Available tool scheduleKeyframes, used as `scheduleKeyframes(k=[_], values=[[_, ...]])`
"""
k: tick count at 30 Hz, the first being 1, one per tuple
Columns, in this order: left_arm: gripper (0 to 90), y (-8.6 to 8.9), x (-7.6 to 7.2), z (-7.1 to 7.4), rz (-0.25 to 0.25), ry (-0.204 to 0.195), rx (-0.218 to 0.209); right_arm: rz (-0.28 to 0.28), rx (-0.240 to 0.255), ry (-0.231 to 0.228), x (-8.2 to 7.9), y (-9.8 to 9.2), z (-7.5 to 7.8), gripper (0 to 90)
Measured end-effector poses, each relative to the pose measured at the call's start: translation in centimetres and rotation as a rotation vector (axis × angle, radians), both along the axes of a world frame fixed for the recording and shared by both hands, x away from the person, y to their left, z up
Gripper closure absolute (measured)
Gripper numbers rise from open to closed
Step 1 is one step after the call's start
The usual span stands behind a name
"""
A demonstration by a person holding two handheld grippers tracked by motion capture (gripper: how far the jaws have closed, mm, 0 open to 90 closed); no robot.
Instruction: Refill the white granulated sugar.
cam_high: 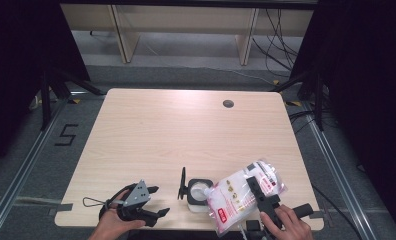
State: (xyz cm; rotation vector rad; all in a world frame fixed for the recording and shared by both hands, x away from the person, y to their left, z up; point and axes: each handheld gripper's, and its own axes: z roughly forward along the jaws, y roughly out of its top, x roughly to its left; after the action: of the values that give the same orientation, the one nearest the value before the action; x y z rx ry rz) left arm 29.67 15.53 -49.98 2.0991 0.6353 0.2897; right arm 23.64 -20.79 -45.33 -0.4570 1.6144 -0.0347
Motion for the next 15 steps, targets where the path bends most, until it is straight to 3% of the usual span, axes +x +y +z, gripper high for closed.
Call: scheduleKeyframes(k=[15], values=[[21.9,-0.06,-0.09,0.01,0.007,0.002,-0.009,0.005,-0.009,-0.006,0.01,-0.01,0.08,49.1]])
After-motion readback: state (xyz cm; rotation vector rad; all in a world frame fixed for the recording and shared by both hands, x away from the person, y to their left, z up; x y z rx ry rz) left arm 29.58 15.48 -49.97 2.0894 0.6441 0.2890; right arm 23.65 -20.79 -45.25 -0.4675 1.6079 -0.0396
